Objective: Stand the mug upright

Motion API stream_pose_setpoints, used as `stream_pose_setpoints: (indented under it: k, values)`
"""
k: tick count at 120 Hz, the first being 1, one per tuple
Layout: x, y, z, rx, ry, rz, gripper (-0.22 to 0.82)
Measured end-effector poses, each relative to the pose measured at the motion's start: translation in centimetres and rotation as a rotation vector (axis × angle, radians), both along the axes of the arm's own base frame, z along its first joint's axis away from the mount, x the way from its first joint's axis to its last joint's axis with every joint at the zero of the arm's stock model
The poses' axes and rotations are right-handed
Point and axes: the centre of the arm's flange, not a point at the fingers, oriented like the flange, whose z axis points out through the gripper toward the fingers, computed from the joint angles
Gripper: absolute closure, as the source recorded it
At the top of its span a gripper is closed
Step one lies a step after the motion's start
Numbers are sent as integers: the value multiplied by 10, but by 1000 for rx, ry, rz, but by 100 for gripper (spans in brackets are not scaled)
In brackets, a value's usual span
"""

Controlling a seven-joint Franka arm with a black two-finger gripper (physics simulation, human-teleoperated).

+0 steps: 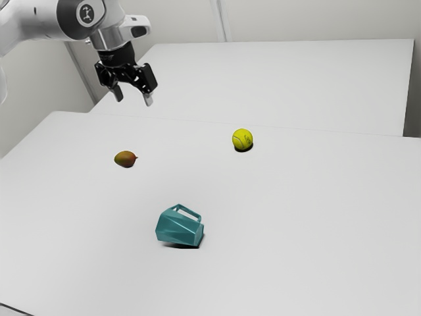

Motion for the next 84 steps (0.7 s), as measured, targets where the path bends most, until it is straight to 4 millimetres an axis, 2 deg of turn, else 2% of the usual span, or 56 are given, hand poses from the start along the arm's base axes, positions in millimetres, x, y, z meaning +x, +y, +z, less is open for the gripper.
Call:
stream_pose_setpoints:
  k: [18,49,77,84]
  values:
    - [-1,-4,0,4,0,3,0]
    - [-8,7,-16,-23,44,46,0]
    - [-39,18,-74,-125,142,94,0]
    - [-44,21,-94,-165,149,91,0]
